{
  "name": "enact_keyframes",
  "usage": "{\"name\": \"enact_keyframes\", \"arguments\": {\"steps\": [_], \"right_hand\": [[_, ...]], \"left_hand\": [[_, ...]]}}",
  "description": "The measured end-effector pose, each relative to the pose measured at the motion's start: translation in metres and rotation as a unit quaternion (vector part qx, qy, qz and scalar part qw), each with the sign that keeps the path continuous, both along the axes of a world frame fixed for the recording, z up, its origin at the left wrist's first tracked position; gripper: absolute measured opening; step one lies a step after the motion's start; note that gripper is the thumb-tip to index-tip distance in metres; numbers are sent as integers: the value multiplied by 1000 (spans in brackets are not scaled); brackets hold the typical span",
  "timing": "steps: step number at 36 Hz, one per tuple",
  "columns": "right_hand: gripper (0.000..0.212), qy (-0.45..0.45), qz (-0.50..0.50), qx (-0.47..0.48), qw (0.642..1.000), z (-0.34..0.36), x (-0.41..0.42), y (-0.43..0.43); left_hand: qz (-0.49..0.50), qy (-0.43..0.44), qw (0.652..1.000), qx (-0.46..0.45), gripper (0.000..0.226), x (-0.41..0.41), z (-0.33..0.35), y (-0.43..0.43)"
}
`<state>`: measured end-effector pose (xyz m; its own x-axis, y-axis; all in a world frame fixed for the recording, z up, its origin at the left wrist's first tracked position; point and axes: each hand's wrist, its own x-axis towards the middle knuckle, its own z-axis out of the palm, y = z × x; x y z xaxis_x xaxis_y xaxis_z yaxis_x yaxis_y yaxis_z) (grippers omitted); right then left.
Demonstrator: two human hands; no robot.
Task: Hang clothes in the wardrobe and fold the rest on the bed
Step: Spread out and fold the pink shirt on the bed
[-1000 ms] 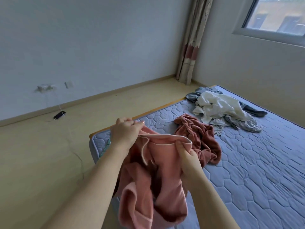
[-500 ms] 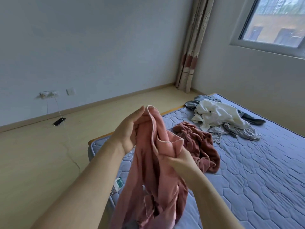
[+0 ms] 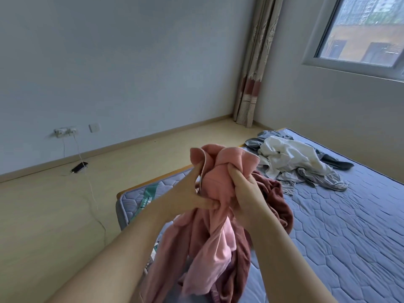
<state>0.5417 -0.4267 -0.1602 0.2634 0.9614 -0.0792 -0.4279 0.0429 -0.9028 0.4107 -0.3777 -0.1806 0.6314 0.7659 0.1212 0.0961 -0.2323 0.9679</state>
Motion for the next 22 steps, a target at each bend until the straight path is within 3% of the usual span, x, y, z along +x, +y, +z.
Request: {"name": "enact_keyframes", "arguments": {"steps": [3,7,10,14,17,20,22], "right_hand": [[16,8,19,14,1000,-2,-1,4],[10,24,39,8,999,-14,3,4],[13,-78,58,-18,995,-27,5,0],[35,-176,124,-18,976,-38,-4,-3],[46,-215,113,-12,970,-38,-14,2],[37,-250,38,25,967,-28,-18,11],[31,-206,0,39,978,-18,-18,15]], "left_hand": [[23,15,1000,7,92,3,-4,0],[88,-17,995,-33,68,2,-13,2],[160,-78,981,-81,52,4,-19,3],[224,-147,952,-146,37,4,-9,8],[213,-195,945,-155,35,1,5,14],[159,-221,951,-144,38,-4,24,17],[134,-261,944,-149,52,-7,33,19]]}}
